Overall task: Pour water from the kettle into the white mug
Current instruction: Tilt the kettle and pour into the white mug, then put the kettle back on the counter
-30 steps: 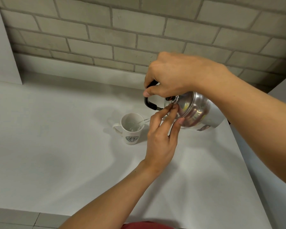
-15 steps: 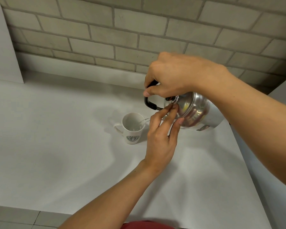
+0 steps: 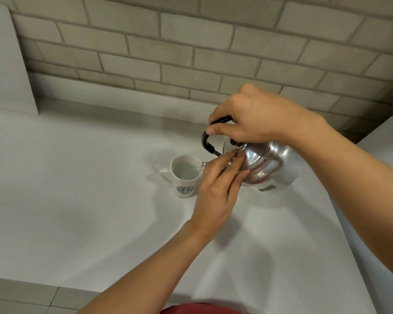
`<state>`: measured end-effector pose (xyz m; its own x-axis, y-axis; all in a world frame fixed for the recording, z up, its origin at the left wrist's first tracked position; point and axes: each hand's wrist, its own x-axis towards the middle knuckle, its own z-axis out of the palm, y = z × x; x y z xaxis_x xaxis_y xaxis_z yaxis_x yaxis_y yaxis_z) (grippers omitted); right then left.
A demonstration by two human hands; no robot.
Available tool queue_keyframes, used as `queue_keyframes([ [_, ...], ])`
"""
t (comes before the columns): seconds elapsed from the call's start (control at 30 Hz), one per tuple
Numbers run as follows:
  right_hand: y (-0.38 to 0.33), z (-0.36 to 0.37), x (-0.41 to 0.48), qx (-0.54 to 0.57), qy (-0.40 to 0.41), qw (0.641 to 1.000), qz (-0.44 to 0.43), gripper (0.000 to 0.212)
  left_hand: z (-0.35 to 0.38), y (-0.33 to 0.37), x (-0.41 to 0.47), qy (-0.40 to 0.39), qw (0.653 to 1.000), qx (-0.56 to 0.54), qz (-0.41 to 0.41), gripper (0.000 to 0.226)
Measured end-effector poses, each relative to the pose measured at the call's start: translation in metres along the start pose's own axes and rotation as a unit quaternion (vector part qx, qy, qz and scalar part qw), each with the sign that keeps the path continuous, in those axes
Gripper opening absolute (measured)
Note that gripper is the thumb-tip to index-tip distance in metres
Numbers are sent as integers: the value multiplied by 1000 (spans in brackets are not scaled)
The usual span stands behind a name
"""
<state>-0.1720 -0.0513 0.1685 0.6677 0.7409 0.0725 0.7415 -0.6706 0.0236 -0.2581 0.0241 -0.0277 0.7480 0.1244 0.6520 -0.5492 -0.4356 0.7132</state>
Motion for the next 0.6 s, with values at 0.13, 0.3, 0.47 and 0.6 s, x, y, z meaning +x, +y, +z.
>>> queue_keyframes([
  [0.13, 13, 19, -19, 30, 53, 998, 6, 38, -9, -7, 1, -35, 997, 48, 46, 36],
  [0.3, 27, 42, -40, 67, 138, 988, 20, 39, -15, -10, 8, -110, 989, 76, 56, 35],
  [0.47, 43, 64, -67, 159, 248, 951, 98, 27, -26, -4, 20, -52, 998, 28, 19, 21],
  [0.6, 50, 82, -85, 227, 298, 916, 146, 30, -30, 9, 52, -49, 997, -5, -66, 32],
])
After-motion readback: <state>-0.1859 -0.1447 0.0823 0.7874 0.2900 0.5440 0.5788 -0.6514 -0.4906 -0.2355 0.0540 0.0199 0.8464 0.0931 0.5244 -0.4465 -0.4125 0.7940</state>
